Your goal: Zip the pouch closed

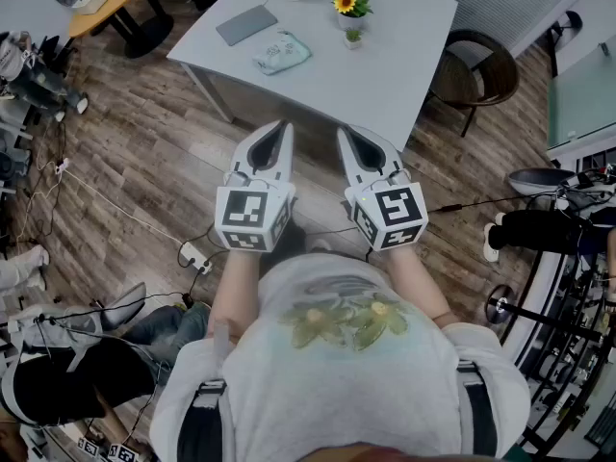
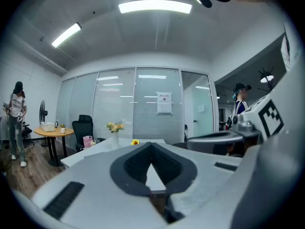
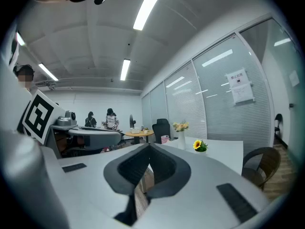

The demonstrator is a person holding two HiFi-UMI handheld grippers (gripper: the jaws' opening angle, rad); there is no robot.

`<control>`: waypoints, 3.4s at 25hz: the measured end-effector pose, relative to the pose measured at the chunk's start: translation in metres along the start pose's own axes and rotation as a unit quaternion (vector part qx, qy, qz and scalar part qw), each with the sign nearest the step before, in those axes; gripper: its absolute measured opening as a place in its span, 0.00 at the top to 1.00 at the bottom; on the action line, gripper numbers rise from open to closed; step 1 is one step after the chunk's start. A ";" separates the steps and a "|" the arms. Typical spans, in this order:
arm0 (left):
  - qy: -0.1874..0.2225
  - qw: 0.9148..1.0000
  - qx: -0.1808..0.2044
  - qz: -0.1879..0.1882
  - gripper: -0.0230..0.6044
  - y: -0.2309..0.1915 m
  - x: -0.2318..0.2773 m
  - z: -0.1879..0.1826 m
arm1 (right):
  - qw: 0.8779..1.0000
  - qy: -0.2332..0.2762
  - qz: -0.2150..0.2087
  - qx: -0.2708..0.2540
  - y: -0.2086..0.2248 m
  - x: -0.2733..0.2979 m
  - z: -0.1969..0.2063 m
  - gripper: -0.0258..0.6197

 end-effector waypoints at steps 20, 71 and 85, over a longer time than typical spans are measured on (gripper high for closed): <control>-0.021 0.999 -0.037 0.012 0.96 -0.023 0.060 0.008 | 1.000 -0.011 -0.012 0.021 0.042 0.048 0.005 0.93; -0.149 0.986 0.006 0.074 0.58 -0.225 0.338 0.054 | 0.992 -0.121 0.024 0.029 0.216 0.298 0.022 0.69; -0.227 0.957 0.095 0.155 0.58 -0.231 0.465 0.097 | 0.985 -0.143 0.044 0.080 0.298 0.377 0.056 0.69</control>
Point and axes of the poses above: the fingertips, and each gripper's own axes: x forward along the fingers, y to its right, z out of its underside, the point moved 4 cm from there along -x, backward along the fingers, and after that the axes turned 11 degrees about -z, right-handed, at the moved point
